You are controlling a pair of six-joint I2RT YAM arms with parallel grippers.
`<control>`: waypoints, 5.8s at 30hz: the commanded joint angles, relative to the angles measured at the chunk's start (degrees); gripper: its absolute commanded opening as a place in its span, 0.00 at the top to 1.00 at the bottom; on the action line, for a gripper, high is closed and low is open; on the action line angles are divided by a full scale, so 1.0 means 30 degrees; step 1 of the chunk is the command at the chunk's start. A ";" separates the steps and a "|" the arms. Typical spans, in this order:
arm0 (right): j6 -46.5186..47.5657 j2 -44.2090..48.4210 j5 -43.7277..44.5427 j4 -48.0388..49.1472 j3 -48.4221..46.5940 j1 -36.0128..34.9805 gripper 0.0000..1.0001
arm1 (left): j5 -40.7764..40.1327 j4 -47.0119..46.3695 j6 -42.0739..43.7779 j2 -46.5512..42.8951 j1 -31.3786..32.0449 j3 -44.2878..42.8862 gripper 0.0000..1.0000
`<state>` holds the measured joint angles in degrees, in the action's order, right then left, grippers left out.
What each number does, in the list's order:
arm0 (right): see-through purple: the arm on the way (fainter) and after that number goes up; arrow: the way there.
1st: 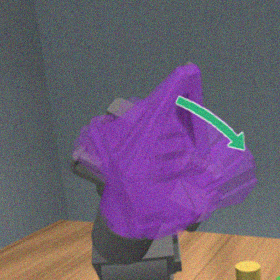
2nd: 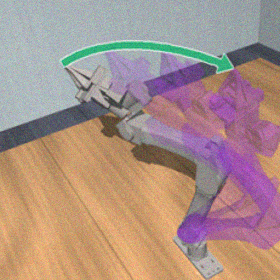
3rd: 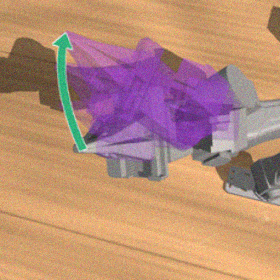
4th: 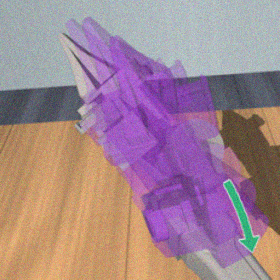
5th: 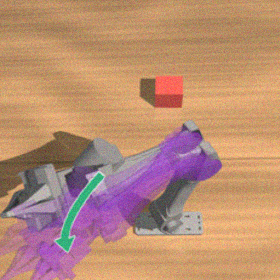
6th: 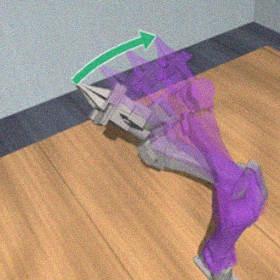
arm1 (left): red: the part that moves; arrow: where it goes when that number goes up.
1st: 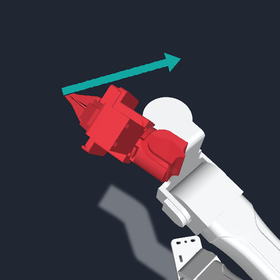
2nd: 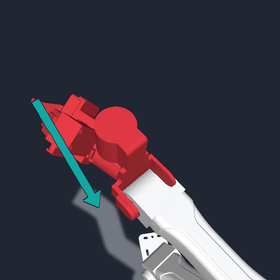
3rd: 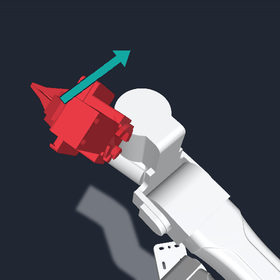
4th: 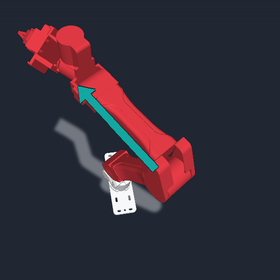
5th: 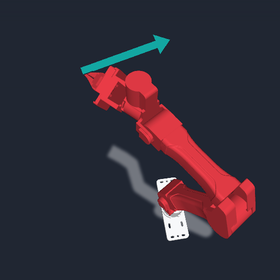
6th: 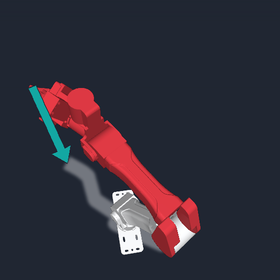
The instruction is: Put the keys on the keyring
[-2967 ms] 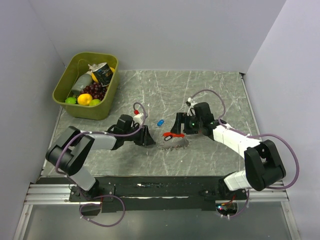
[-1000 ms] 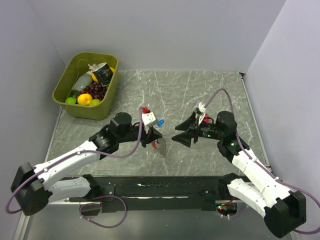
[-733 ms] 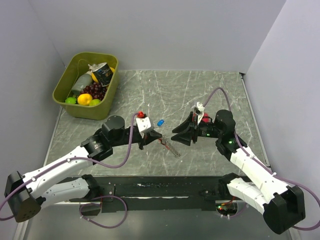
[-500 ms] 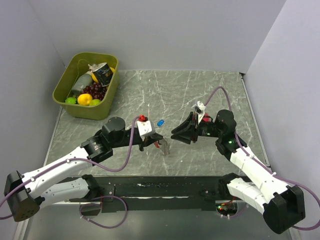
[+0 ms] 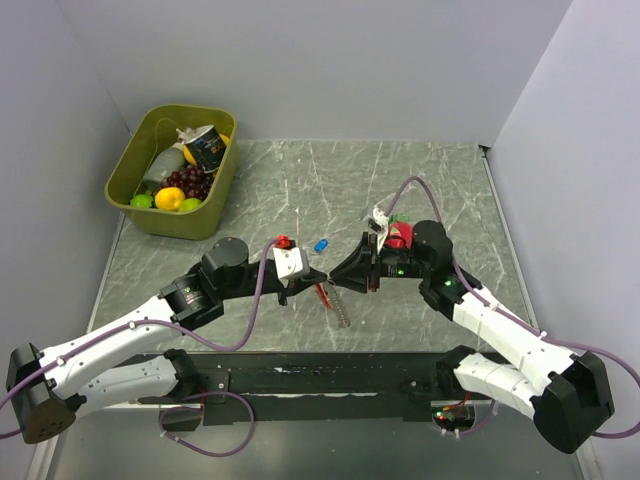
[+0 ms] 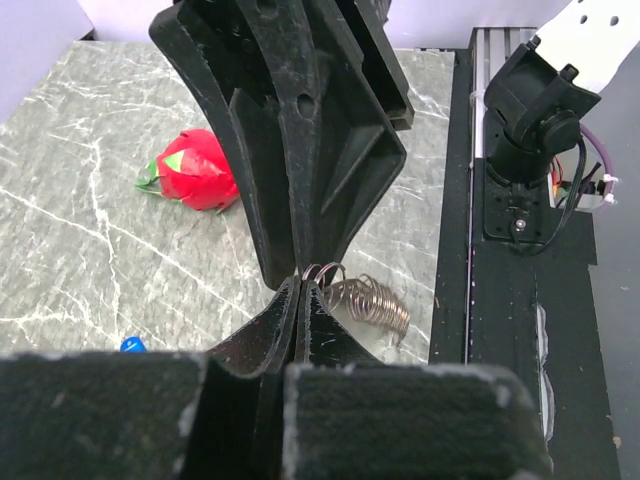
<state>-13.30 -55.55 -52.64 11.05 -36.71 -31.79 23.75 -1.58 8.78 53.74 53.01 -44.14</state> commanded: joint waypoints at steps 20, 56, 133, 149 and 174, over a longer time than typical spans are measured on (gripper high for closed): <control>0.0655 0.1349 0.0057 0.0183 -0.0274 -0.0682 0.62 | -0.1940 -0.1259 -0.0025 0.0223 0.0083 -0.0258 0.99; 0.1913 0.1874 -0.0703 0.3665 0.0719 -0.0507 1.00 | -0.0631 -0.3219 -0.5500 -0.4287 -0.2930 0.0854 0.17; 0.4669 -0.9134 1.9118 -0.6612 -0.3172 -0.6596 1.00 | 0.0354 -0.2662 -0.6528 -0.3349 -0.5572 0.1409 0.24; 0.1651 -1.0169 1.6669 -0.4974 -0.3586 -0.8300 0.00 | -0.2816 -0.2548 -0.6908 -0.5195 -0.5630 0.2466 0.20; -0.3705 -0.7085 0.9554 -0.1663 -0.1005 -0.0975 0.06 | 0.5380 -0.7996 -1.3677 0.7775 -1.0083 0.2091 0.19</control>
<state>-20.18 -73.38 -18.70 3.46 -36.14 -35.29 28.18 -17.56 -27.49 71.26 23.59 -35.79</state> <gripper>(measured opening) 0.987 0.834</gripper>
